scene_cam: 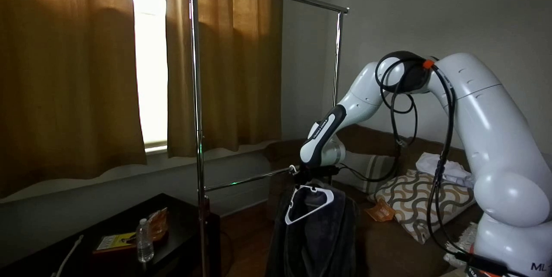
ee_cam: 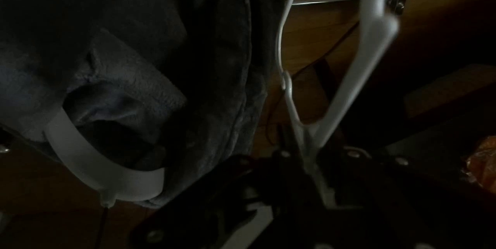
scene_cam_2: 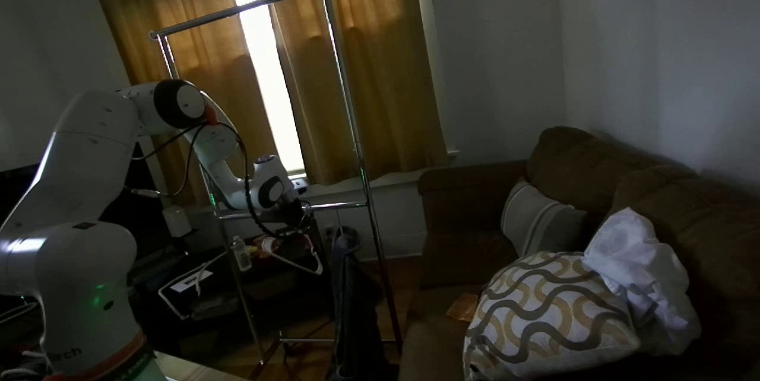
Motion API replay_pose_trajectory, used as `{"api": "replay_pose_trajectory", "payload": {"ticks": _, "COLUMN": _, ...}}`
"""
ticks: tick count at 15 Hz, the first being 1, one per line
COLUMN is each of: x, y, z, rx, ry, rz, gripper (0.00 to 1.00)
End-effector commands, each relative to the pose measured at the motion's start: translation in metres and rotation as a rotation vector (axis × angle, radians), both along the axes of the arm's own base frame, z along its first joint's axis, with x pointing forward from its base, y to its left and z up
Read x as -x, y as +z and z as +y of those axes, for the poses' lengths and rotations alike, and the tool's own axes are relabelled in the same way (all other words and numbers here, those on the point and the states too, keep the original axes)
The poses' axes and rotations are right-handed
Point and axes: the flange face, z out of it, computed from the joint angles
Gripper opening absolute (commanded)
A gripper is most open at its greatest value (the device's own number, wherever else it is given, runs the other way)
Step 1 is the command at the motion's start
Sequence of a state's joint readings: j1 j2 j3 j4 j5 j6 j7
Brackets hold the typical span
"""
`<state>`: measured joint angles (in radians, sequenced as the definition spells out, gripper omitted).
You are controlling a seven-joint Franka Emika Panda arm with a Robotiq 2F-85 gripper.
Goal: Move the coat hanger to the lower rack
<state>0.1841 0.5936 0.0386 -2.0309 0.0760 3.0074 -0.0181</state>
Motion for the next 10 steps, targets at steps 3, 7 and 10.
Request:
{"api": "replay_pose_trajectory", "payload": {"ticks": 3, "x": -0.002, "y": 0.001, "z": 0.004, "rx": -0.011, "ry": -0.015, "rz": -0.008, "gripper": 0.69}}
{"api": "replay_pose_trajectory", "payload": {"ticks": 7, "x": -0.001, "y": 0.012, "z": 0.007, "rx": -0.034, "ry": -0.039, "rz": -0.001, "gripper": 0.98}}
{"api": "replay_pose_trajectory", "payload": {"ticks": 10, "x": 0.004, "y": 0.028, "z": 0.010, "rx": -0.060, "ry": -0.075, "rz": 0.021, "gripper": 1.00}}
